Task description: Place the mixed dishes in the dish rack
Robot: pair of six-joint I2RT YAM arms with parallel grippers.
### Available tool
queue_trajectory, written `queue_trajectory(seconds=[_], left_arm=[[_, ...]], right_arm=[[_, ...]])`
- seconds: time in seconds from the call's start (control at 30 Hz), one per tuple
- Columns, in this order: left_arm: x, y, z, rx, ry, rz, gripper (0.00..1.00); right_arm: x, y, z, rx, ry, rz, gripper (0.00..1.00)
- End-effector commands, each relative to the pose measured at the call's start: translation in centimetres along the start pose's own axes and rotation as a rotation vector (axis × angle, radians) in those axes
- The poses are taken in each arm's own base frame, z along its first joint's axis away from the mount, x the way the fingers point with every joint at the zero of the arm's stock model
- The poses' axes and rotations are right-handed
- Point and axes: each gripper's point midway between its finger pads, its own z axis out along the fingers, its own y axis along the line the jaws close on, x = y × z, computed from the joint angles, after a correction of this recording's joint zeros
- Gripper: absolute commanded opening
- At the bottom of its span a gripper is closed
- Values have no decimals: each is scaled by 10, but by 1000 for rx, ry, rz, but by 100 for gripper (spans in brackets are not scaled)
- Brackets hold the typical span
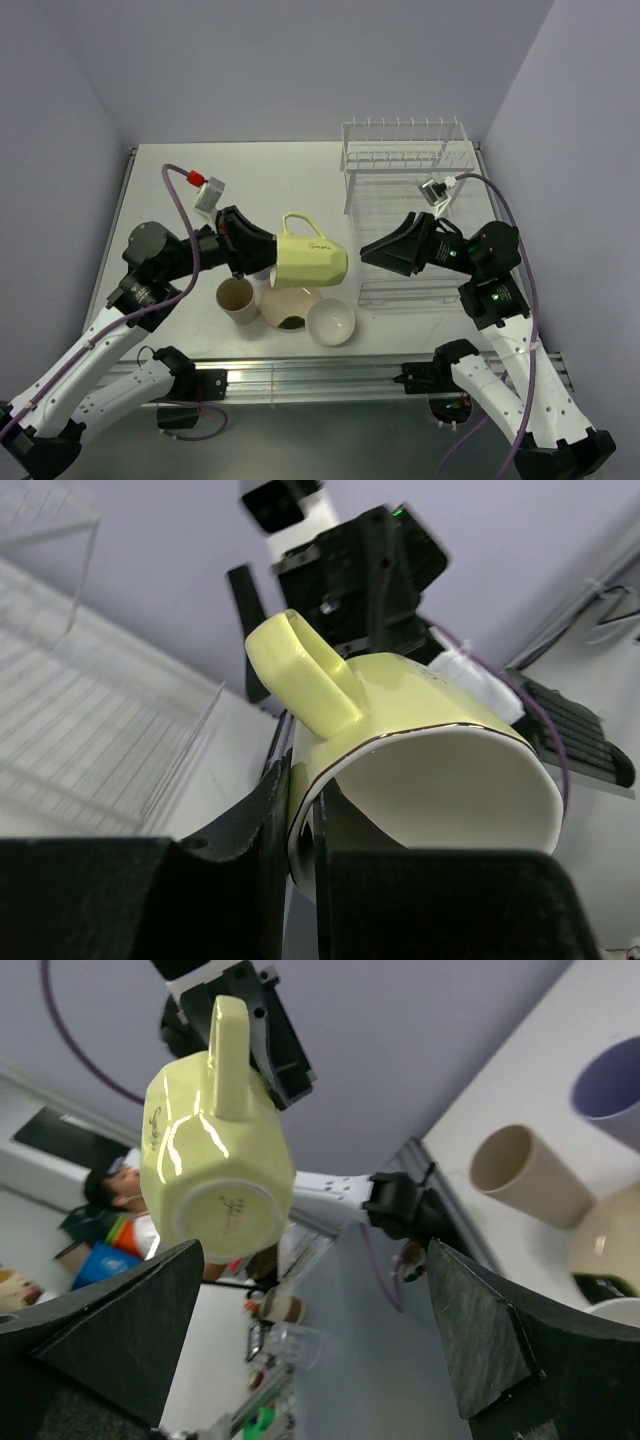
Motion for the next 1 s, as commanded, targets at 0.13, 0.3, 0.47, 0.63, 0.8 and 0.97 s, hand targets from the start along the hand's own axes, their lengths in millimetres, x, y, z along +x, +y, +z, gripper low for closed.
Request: queue_trajectory(seconds=[0.13,0.3,0.47,0.63,0.8,0.97], left_arm=[[-38,-66,-12,265,-163,155,0],[-37,-63,-11,267,-166,152,0],[-40,-63,-10,270,-186,149,0],[-43,-59,-9,255,-217,142,0],[-41,-53,-7,242,-219,140,0],[-42,-52,-6,234,-228,149,0]], right_arm=[[11,56,5,-226,69,-6,100],[10,74,7,-280,49,-2,100],[11,84,10,-305,38,1,99],[9,93,17,-321,19,-3,99],[6,105,23,-351,1,-11,98],[1,110,37,-357,-9,23,97]])
